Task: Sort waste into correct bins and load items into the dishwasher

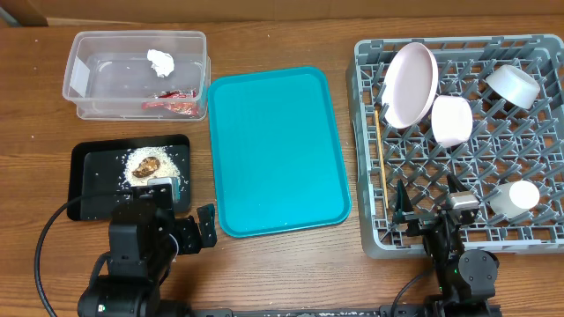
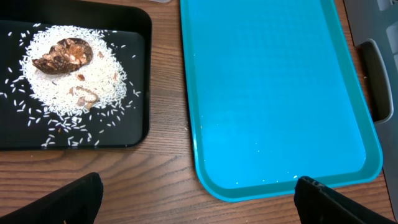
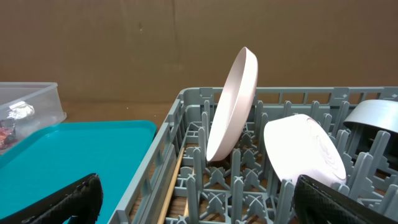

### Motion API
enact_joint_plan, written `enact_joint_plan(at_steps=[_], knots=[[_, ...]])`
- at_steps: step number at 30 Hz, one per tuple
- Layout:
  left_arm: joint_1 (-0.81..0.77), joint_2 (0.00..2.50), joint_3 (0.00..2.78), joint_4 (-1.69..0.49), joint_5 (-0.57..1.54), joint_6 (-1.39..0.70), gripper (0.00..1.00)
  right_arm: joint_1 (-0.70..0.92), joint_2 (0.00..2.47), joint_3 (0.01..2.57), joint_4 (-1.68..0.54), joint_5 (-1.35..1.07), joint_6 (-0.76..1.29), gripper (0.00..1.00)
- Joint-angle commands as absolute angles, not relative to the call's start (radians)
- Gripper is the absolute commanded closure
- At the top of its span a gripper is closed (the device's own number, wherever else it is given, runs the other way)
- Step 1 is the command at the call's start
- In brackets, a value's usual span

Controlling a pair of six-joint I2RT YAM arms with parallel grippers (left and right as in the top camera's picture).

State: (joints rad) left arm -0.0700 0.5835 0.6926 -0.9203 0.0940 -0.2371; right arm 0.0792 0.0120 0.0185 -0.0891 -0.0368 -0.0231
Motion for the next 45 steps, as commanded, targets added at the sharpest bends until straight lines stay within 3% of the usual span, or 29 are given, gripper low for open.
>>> enact_joint_plan(at_steps=[1,30,45], knots=[[-0.066,0.582,0.689,-0.920,0.097,-0.255,0.00,0.075,0.003,0.008,-0.081,-0.039,-0.027,0.00],[-0.066,0.564,0.689,-0.920,0.094,-0.254,0.00,0.075,0.003,0.008,-0.081,-0.039,-0.027,0.00],[-0.066,0.266,0.484,-0.844,-0.030,-0.247,0.00,0.075,0.003,0.008,-0.081,-0.039,-0.027,0.00]])
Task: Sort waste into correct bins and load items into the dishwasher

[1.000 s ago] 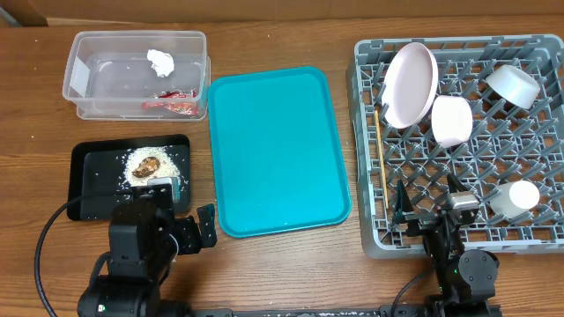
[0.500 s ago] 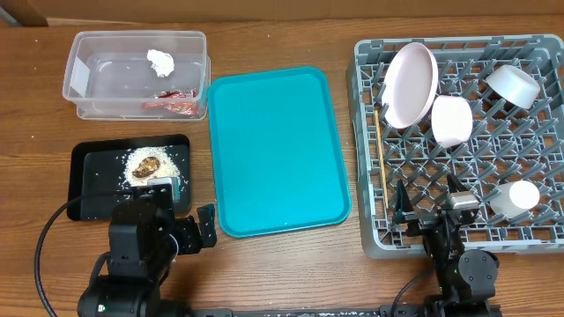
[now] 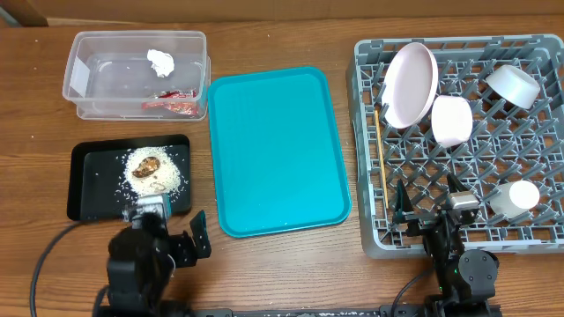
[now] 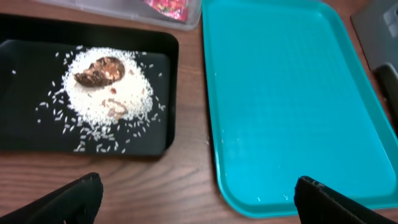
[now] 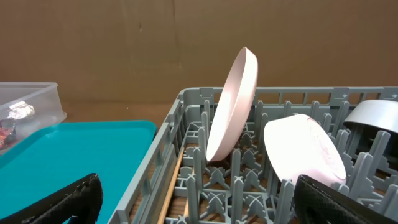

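Note:
The grey dish rack (image 3: 370, 132) at the right holds a pink plate (image 3: 410, 84) on edge, a white bowl (image 3: 451, 121), another bowl (image 3: 513, 84), a white cup (image 3: 518, 195) and a wooden chopstick (image 3: 381, 158). A black tray (image 3: 88, 189) at the left carries rice and a brown food scrap (image 3: 150, 164). The clear bin (image 3: 132, 75) behind it holds a white wad and a red wrapper. My left gripper (image 3: 167, 236) is open near the table's front edge, below the black tray. My right gripper (image 3: 432, 207) is open over the rack's front.
An empty teal tray (image 3: 278, 150) lies in the middle between the black tray and the rack. The rack wall (image 5: 161, 155) stands close ahead of the right gripper. Bare wooden table (image 4: 180, 186) lies under the left gripper.
My left gripper has drawn back toward the front edge and slightly left; its view now takes in more of the black tray and the bin's edge. The right arm has not moved.

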### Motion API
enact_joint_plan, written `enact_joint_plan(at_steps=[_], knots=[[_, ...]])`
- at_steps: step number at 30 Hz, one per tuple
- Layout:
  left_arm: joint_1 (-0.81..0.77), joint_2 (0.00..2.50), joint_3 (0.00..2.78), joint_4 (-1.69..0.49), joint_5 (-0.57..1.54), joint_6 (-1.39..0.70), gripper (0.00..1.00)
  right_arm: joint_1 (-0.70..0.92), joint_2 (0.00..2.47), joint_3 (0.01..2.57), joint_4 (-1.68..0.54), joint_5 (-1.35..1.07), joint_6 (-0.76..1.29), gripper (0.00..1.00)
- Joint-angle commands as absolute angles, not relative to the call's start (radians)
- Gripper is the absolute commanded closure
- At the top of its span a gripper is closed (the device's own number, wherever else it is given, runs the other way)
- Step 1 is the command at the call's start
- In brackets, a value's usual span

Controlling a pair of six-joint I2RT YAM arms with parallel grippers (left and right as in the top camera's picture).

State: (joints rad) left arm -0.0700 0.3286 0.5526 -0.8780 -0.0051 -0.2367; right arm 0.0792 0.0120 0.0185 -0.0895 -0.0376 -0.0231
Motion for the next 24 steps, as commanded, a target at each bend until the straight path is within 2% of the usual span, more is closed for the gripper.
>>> enact_joint_plan(at_steps=[1,10,18,24], knots=[[-0.066,0.238,0.450,-0.812,-0.030,-0.248,0.00,0.075,0.003,0.008,-0.081,-0.039,-0.027,0.00],[-0.065,0.014,0.163,-0.453,-0.026,-0.251,0.00,0.075,0.003,0.008,-0.081,-0.039,-0.027,0.00],[-0.065,0.003,0.002,0.002,-0.024,-0.155,0.00,0.075,0.003,0.008,-0.081,-0.039,-0.027,0.00],[-0.059,0.003,0.004,0.041,0.017,0.010,0.00,0.075,0.004,0.008,-0.081,-0.039,-0.027,0.00]])
